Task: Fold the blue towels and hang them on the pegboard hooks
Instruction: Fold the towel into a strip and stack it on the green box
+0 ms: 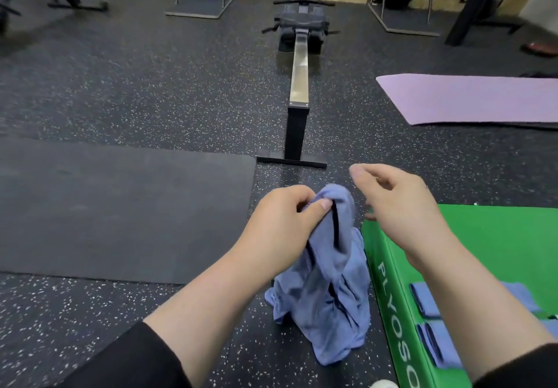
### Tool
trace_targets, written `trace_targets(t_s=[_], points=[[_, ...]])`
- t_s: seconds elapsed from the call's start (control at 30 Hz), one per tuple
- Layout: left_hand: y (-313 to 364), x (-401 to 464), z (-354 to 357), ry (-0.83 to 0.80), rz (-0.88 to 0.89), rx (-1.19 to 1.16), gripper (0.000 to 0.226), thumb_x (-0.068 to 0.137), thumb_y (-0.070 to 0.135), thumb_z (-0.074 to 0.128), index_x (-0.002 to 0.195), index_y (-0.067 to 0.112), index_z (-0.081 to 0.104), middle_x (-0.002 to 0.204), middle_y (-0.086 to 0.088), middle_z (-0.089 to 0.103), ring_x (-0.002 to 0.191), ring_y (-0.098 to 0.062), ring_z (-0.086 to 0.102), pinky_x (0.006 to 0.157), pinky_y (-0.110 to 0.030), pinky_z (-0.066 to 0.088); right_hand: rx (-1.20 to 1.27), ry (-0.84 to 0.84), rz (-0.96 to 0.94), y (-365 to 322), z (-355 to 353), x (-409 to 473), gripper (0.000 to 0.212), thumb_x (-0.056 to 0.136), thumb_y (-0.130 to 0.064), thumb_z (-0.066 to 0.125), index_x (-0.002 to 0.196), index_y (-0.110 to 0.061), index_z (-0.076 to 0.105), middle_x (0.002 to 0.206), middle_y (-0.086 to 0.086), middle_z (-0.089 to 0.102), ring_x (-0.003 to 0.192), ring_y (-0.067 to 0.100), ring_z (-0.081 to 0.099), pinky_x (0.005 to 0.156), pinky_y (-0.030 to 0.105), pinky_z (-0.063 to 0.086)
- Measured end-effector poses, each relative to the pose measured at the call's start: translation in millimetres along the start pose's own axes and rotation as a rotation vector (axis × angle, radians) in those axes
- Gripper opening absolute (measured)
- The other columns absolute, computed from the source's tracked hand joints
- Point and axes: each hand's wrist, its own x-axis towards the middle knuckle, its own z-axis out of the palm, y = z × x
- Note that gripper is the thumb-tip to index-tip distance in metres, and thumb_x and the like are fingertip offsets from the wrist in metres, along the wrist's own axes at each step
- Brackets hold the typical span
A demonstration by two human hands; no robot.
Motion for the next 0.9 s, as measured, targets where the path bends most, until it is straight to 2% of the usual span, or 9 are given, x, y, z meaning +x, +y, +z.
trace_targets(t_s=[0.13,0.23,0.33,0.4,0.47,0.57,0.63,0.77,0.9], points=[[-4.1,4.7,-0.6,0.047,-0.042,-0.065,0.037,0.095,0.04,0.065,0.075,0.008,0.063,0.06,0.007,0.048,0.056,-0.01,0.037,0.056,-0.029,0.031,0.059,-0.264,-0.003,-3.9,0.7,-16.0,0.02,0.093,-0.042,0.065,0.093,-0.027,0.078,0.083,-0.011,0.074,0.077,0.007,0.064,0.088,0.051,0.058],[-2.4,4.5,-3.3,0.021,-0.041,-0.051,0.035,0.096,0.038,0.064,0.077,0.009,0.064,0.062,0.006,0.051,0.056,-0.008,0.04,0.055,-0.025,0.032,0.051,-0.424,0.048,7.9,5.6,-21.9,0.018,0.095,-0.025,0.068,0.11,-0.029,0.074,0.101,-0.011,0.077,0.093,0.003,0.069,0.088,0.039,0.058],[-1.3,2.9,-8.6,0.002,-0.028,0.007,0.033,0.099,0.036,0.059,0.075,0.014,0.062,0.058,0.011,0.049,0.052,-0.004,0.037,0.05,-0.02,0.028,0.096,-0.377,0.067,10.3,8.3,-20.3,0.018,0.093,-0.016,0.07,0.107,-0.025,0.075,0.1,-0.007,0.077,0.092,0.004,0.07,0.082,0.032,0.055],[-0.4,0.7,-10.1,-0.01,-0.03,0.002,0.034,0.102,0.034,0.055,0.072,0.018,0.061,0.057,0.014,0.049,0.052,-0.003,0.038,0.051,-0.019,0.029,0.111,-0.34,0.07,6.5,8.0,-20.5,0.006,0.092,-0.017,0.071,0.092,-0.018,0.076,0.091,0.005,0.076,0.081,0.01,0.065,0.081,0.045,0.053],[-0.5,-2.9,-12.0,-0.007,-0.031,-0.023,0.037,0.104,0.033,0.052,0.074,0.014,0.061,0.059,0.013,0.046,0.056,-0.005,0.037,0.052,-0.021,0.028,0.12,-0.265,0.051,4.1,6.9,-21.1,0.008,0.09,-0.017,0.071,0.085,-0.012,0.073,0.084,0.011,0.074,0.073,0.012,0.059,0.074,0.043,0.051],[-4.0,-4.8,-16.7,0.063,-0.011,0.054,0.038,0.104,0.03,0.052,0.073,0.008,0.058,0.06,0.008,0.045,0.056,-0.007,0.035,0.051,-0.021,0.028,0.121,-0.183,0.022,1.0,3.0,-20.3,0.014,0.088,-0.013,0.071,0.078,-0.009,0.063,0.063,0.002,0.064,0.056,0.008,0.047,0.056,0.028,0.035],[-7.3,-3.9,-20.7,0.118,-0.002,0.122,0.037,0.102,0.031,0.053,0.071,0.012,0.059,0.058,0.007,0.049,0.056,-0.007,0.038,0.052,-0.022,0.03,0.098,-0.211,0.022,0.0,-0.6,-19.6,0.022,0.086,-0.016,0.077,0.076,-0.009,0.058,0.059,0.001,0.055,0.055,0.012,0.039,0.054,0.03,0.025],[-9.1,-4.2,-28.3,0.202,0.009,0.155,0.034,0.1,0.034,0.054,0.074,0.014,0.064,0.062,0.003,0.059,0.058,-0.009,0.046,0.055,-0.024,0.037,-0.034,-0.293,0.016,0.5,-10.2,-18.8,0.031,0.08,-0.029,0.083,0.074,-0.009,0.059,0.06,-0.001,0.055,0.055,0.011,0.04,0.056,0.03,0.027],[-8.9,-2.4,-39.1,0.297,0.0,0.1,0.032,0.102,0.032,0.054,0.08,0.014,0.067,0.07,-0.001,0.067,0.073,-0.021,0.061,0.068,-0.038,0.049,-0.165,-0.289,-0.06,-1.8,-20.6,-15.6,0.037,0.078,-0.037,0.082,0.065,-0.013,0.056,0.051,-0.011,0.045,0.047,0.005,0.033,0.046,0.019,0.023]])
